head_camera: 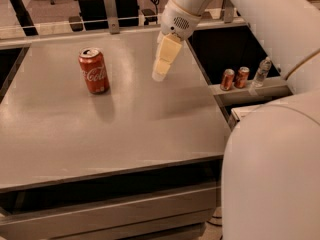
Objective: Knock orange can over
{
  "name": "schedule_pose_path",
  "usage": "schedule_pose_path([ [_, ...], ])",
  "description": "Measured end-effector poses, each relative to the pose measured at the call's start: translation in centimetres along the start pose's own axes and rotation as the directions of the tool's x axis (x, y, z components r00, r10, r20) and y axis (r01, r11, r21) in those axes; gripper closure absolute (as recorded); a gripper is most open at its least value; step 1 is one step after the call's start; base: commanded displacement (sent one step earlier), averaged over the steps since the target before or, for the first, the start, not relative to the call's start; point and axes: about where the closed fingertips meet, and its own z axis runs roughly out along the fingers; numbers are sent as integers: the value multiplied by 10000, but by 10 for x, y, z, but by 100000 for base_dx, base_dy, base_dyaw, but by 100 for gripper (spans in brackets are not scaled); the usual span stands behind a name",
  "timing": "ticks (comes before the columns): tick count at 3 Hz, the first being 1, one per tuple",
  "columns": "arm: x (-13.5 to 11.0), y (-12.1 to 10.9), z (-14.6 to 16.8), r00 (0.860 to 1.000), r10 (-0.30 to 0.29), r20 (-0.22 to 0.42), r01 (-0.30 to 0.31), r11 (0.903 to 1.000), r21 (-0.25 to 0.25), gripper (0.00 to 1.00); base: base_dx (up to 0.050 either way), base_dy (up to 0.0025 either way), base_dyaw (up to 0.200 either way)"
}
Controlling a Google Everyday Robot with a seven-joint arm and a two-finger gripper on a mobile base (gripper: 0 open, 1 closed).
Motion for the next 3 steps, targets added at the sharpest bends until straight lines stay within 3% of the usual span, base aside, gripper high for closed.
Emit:
schedule_pose_path([
  [1,-19,4,19,9985,-314,-453,298,9990,-339,0,0,0,0],
  [2,-57,-3,53,9931,-933,-714,886,9939,-662,0,0,0,0],
  [3,-58,-4,54,9932,-933,-694,889,9940,-636,0,0,0,0],
])
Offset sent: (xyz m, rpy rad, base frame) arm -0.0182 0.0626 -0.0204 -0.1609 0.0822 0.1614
